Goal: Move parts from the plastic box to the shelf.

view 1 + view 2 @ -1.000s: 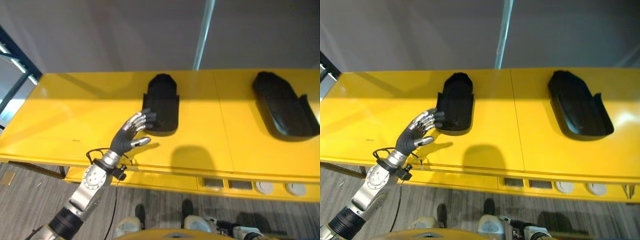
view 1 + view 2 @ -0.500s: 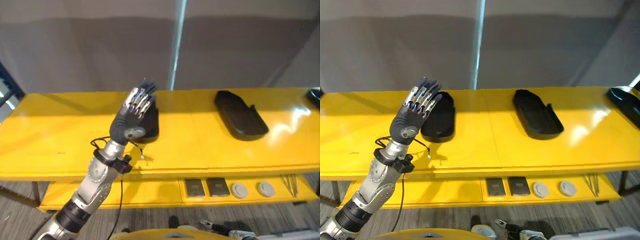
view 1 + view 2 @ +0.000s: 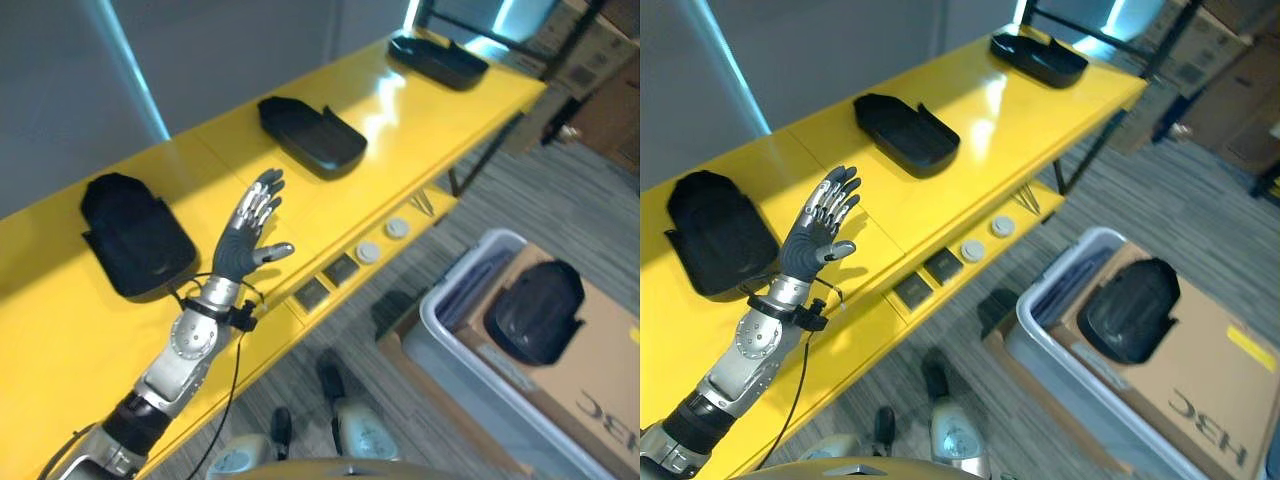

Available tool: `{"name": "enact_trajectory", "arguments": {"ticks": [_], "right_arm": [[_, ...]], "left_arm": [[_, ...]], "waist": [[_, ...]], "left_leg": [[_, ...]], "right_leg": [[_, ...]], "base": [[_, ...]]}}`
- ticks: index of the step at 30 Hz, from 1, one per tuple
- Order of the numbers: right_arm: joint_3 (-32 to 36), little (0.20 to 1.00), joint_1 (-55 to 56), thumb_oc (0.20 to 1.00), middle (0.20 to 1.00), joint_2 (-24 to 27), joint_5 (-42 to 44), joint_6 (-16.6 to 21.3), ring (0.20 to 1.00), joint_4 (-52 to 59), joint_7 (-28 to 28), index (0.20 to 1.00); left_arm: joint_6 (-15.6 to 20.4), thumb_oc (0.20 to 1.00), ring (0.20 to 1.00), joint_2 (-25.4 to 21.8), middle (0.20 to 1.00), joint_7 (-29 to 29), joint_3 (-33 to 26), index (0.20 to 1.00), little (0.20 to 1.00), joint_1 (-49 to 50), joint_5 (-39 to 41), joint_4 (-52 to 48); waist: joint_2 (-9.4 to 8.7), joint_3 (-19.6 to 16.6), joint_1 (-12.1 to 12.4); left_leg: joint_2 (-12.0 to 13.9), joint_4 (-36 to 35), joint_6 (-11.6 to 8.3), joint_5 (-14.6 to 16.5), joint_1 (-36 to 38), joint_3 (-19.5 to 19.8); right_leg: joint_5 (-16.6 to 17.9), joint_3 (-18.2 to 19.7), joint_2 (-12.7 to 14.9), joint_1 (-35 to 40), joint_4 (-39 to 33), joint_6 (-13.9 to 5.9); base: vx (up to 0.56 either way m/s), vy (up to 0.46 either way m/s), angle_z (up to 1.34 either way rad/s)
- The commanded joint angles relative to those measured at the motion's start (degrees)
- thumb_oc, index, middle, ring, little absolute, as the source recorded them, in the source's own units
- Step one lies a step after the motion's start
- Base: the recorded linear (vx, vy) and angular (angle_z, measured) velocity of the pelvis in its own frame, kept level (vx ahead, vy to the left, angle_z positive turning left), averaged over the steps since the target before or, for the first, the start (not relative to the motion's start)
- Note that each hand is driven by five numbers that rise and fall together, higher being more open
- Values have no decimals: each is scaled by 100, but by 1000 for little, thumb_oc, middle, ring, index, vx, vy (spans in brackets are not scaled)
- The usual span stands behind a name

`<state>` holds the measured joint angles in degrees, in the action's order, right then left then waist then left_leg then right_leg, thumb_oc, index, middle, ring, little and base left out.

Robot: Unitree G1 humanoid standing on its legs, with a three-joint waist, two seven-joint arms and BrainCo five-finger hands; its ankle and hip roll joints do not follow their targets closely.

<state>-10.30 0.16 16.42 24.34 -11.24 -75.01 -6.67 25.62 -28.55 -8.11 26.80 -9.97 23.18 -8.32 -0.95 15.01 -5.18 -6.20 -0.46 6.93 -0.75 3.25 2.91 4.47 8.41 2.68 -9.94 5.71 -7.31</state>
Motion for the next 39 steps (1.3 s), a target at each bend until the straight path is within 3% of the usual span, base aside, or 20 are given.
{"name": "enact_trajectory", "arguments": {"ticks": [1, 3, 5, 8, 10, 13, 17, 19, 22, 23, 24, 27, 32, 39], "right_arm": [[-91, 1000, 18, 1000, 1000, -31, 72, 130, 1000, -3, 36, 1000], [-10, 1000, 71, 1000, 1000, -84, 126, 96, 1000, -17, 106, 1000], [35, 1000, 72, 1000, 1000, -109, -4, 108, 1000, -14, 111, 1000], [23, 1000, 26, 1000, 1000, -115, -188, 163, 1000, 85, 135, 1000], [-32, 1000, -19, 1000, 1000, -89, -259, 160, 1000, 214, 131, 1000], [-72, 1000, 5, 1000, 1000, -24, -59, 411, 1000, 330, 211, 1000], [17, 1000, 49, 1000, 1000, 138, 373, 602, 1000, 591, 394, 1000], [177, 1000, 87, 1000, 1000, 403, 146, 654, 1000, 1003, 598, 1000], [179, 1000, 113, 1000, 1000, 598, -297, 1158, 1000, 1111, 667, 1000], [159, 1000, 94, 1000, 1000, 719, -381, 1713, 1000, 1291, 889, 1000], [178, 1000, 46, 1000, 1000, 788, -457, 2521, 1000, 1485, 1343, 1000], [191, 1000, 112, 1000, 1000, 927, -556, 2863, 1000, 2678, 1929, 1000], [231, 1000, 180, 1000, 1000, 1052, -1215, 3594, 1000, 4406, 2844, 1000], [257, 1000, -38, 1000, 1000, 1346, -1539, 3602, 1000, 6108, 3028, 1000]], "left_arm": [[281, 1000, 1000, 22, 1000, 182, -97, 1000, 1000, -239, -153, -121], [-9, 1000, 1000, 69, 1000, 356, -16, 1000, 1000, -283, -91, 52], [-103, 1000, 1000, 88, 1000, 255, 35, 1000, 1000, -298, -159, 276], [-343, 1000, 1000, 49, 1000, 27, -69, 1000, 1000, -180, -93, 479], [-502, 1000, 1000, 60, 1000, 16, -156, 1000, 1000, -69, -375, 610], [-518, 1000, 1000, 120, 1000, -84, -79, 1000, 1000, -148, -433, 1130], [-621, 1000, 1000, 114, 1000, -205, -50, 1000, 1000, -212, -847, 1561], [-514, 1000, 1000, 189, 1000, -480, 72, 1000, 1000, -216, -1114, 2388], [-603, 1000, 1000, 261, 1000, -496, 23, 1000, 1000, -146, -1144, 3019], [-664, 1000, 1000, 352, 1000, -476, -143, 1000, 1000, 43, -1043, 3518], [-803, 1000, 1000, 491, 1000, -501, -296, 1000, 1000, 258, -1112, 3973], [-792, 1000, 1000, 681, 1000, -483, -461, 1000, 1000, 629, -1226, 4623], [-651, 1000, 1000, 1128, 1000, -359, -613, 1000, 1000, 984, -1176, 6278], [-547, 1000, 1000, 1140, 1000, -205, -872, 1000, 1000, 1186, -1006, 6584]], "waist": [[122, -80, 83], [175, -94, 145], [180, -109, 272], [138, -145, 551], [139, -174, 654], [155, -182, 579], [160, -128, 408], [100, -20, 180], [80, 133, 154], [112, 199, 193], [145, 176, 246], [182, 189, 245], [128, 181, 79], [96, 254, 178]], "left_leg": [[246, -37, -227, 948, 278, -22], [374, -34, -191, 876, 230, -279], [505, 29, -217, 861, 180, -591], [754, -81, -463, 719, 89, -1253], [928, -351, -693, 508, 128, -1654], [1172, -390, -917, 340, 47, -1844], [1365, -209, -1002, 349, 28, -1949], [1525, 586, -1014, 547, -149, -1997], [1656, 1607, -1099, 396, -629, -1744], [1548, 1705, -1127, 296, -853, -1500], [1332, 1250, -1117, 259, -856, -1363], [1328, 586, -1215, -170, -1041, -1153], [1186, 305, -1106, -33, -946, -1218], [936, 94, -932, 155, -754, -1080]], "right_leg": [[-356, -267, 139, 517, 145, -66], [-586, -603, 328, 698, 315, -33], [-595, -1027, 615, 803, 305, -26], [-364, -1922, 1006, 1021, -259, -130], [-215, -2301, 1039, 1288, -827, -239], [-303, -2364, 869, 1391, -1026, -156], [-430, -2355, 729, 1381, -1014, -10], [-488, -2234, 691, 1222, -836, 198], [-521, -2103, 608, 1235, -776, 371], [-527, -1932, 513, 1308, -850, 402], [-490, -1775, 464, 1316, -934, 335], [-539, -1573, 344, 1391, -1027, 321], [-626, -1417, 333, 1394, -1071, 267], [-627, -1474, 315, 1239, -1071, 233]], "base": [[-216, -81, -69], [-171, -141, -80], [-154, -223, -78], [-92, -299, -140], [-30, -389, -202], [7, -257, -67], [17, -181, -31], [29, -152, -28], [74, -111, -20], [200, 6, -87], [183, 71, -90], [143, 148, -51], [124, 168, -47], [89, 109, -9]]}}
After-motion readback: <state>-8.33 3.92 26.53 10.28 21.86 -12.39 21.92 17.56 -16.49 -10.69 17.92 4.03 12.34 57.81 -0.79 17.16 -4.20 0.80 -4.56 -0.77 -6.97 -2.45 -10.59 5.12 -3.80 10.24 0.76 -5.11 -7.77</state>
